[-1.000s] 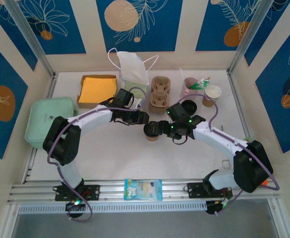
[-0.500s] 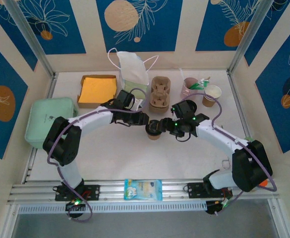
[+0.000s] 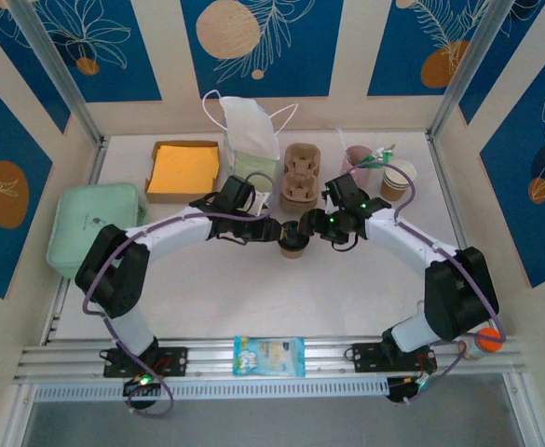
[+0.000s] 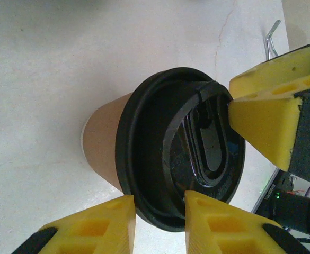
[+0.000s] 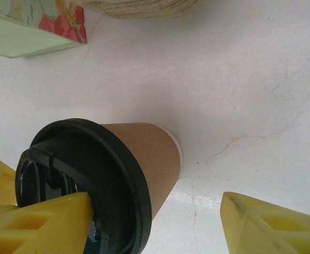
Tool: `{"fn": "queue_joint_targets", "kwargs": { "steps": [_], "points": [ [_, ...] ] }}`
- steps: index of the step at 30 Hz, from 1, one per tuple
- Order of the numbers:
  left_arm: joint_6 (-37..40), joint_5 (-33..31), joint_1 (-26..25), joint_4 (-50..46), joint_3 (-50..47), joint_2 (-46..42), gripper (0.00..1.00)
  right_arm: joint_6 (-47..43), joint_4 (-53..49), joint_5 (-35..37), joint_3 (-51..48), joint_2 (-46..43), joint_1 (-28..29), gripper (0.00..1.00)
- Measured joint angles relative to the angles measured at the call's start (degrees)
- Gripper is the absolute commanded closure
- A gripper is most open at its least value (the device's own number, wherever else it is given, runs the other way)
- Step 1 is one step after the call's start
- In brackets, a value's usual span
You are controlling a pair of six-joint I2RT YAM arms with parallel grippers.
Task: Pack the takeout coffee
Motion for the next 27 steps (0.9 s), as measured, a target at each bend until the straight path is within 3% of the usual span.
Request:
{"fn": "queue_joint_targets", "kwargs": {
  "steps": [5, 9, 15, 21, 22, 27],
  "points": [
    [-0.35, 0.26, -0.26, -0.15, 0.00, -0.04, 0.64, -1.14, -1.14, 0.68, 1.29, 0.59, 0.00, 0.31],
    [-0.37, 0.35, -0.50, -1.49, 0.02, -0.48, 0.49, -2.14, -2.69, 2.21, 2.25, 0.59, 0.24, 0.24],
    [-1.25, 1.84, -0.57, -2.32, 1.51, -2.08, 0.37, -2.95, -5.42, 3.61, 5.33, 0.59, 0.72, 0.20],
    [-1.68, 2.60, -0.33, -2.27, 3.19, -5.20, 0.33, -4.50, -7.50, 5.03, 8.35, 0.52, 2.58, 0.10],
    [-1.68, 2.75, -0.09, -2.29, 3.19, -5.88, 0.33, -4.90, -8.26, 5.60, 9.07, 0.52, 3.30, 0.01],
    [-2.27, 2.89, 2.91, -1.81, 1.53, -11.58, 0.32, -7.58, -12.72, 9.55, 14.05, 0.70, 7.52, 0.01]
  ]
}}
